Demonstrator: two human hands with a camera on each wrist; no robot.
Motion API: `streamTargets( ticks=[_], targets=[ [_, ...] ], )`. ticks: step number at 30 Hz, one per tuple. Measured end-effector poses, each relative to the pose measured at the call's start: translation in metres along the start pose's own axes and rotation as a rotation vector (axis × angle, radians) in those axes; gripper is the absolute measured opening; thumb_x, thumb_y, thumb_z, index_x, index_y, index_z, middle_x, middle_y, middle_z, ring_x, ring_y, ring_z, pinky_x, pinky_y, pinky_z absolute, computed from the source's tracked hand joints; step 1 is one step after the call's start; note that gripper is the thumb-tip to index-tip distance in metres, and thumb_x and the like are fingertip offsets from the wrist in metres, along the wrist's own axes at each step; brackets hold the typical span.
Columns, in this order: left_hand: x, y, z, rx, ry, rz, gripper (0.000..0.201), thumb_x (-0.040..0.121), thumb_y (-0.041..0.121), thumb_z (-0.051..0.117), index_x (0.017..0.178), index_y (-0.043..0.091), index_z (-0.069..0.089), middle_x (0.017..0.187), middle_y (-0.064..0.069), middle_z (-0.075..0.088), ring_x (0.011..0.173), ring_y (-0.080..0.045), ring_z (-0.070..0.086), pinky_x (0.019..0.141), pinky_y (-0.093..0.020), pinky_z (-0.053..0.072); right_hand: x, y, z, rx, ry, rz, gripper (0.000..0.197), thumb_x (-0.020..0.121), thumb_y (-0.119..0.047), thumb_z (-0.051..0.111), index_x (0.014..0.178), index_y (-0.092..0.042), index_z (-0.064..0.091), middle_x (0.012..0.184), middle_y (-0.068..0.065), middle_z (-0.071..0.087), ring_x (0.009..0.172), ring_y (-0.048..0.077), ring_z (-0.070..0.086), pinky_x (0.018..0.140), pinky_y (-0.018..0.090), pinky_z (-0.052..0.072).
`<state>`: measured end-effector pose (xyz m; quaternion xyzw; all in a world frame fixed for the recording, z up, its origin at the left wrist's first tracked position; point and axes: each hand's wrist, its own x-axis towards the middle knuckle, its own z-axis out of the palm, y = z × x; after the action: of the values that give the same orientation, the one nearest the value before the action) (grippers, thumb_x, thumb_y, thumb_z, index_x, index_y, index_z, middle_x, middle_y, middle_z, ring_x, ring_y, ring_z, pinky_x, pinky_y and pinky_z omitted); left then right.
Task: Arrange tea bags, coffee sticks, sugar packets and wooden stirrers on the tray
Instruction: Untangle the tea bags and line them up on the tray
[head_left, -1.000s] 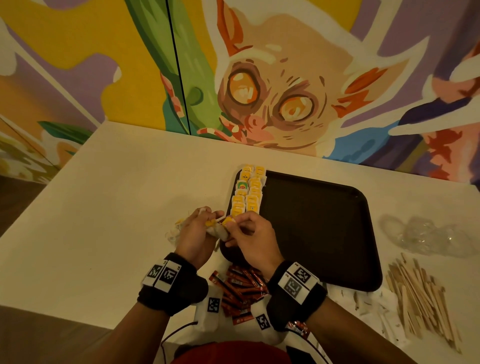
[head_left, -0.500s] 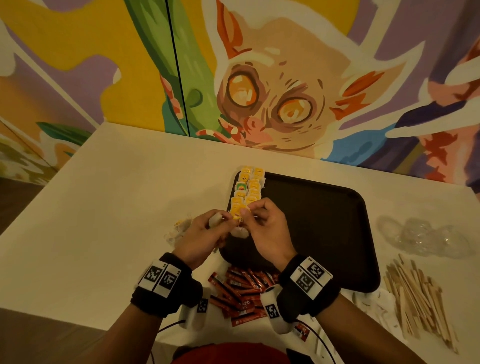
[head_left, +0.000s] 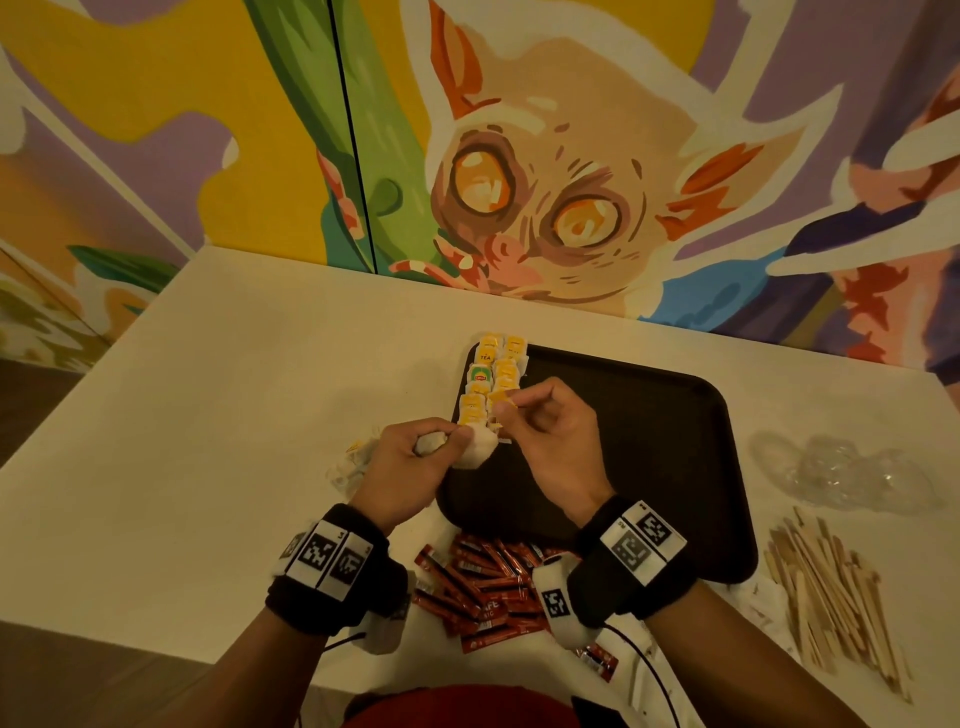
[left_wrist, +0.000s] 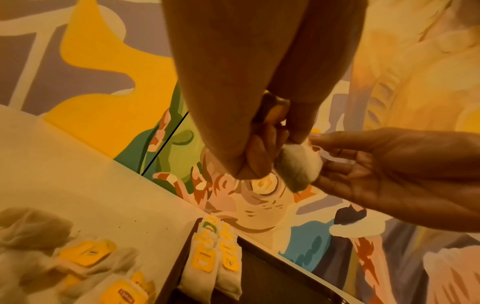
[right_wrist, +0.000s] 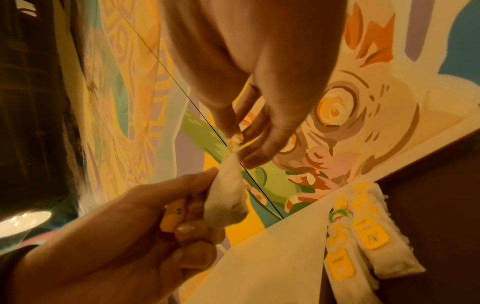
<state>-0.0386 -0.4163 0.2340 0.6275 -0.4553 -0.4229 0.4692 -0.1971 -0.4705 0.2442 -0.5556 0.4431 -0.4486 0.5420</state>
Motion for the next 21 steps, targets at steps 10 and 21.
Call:
streamTargets(
  ticks=[10, 21],
  targets=[
    [0.002, 0.015, 0.007, -0.222, 0.108, -0.124, 0.023, 0.091, 0.024, 0.063, 0.073, 0.012, 0.071, 0.046, 0.012, 0.046, 0.044, -0.005, 0.041, 0.050, -0.023, 0.037, -0.008, -0.003, 0.001, -0.087, -0.016, -0.212, 0.016, 0.078, 0.002, 0.078, 0.081, -0.011, 0.068, 0.093, 0.004, 0.069, 0.092, 0.018, 0.070, 0.084, 0.035, 0.059],
    [-0.003, 0.023, 0.007, -0.271, 0.019, -0.039, 0.025, 0.081, 0.038, 0.066, 0.081, 0.016, 0.076, 0.053, 0.011, 0.054, 0.049, -0.005, 0.042, 0.051, -0.022, 0.039, -0.011, 0.010, -0.002, -0.445, 0.002, -0.569, 0.012, 0.078, 0.001, 0.078, 0.088, -0.005, 0.077, 0.102, 0.006, 0.068, 0.097, 0.007, 0.065, 0.089, 0.016, 0.052]
  ],
)
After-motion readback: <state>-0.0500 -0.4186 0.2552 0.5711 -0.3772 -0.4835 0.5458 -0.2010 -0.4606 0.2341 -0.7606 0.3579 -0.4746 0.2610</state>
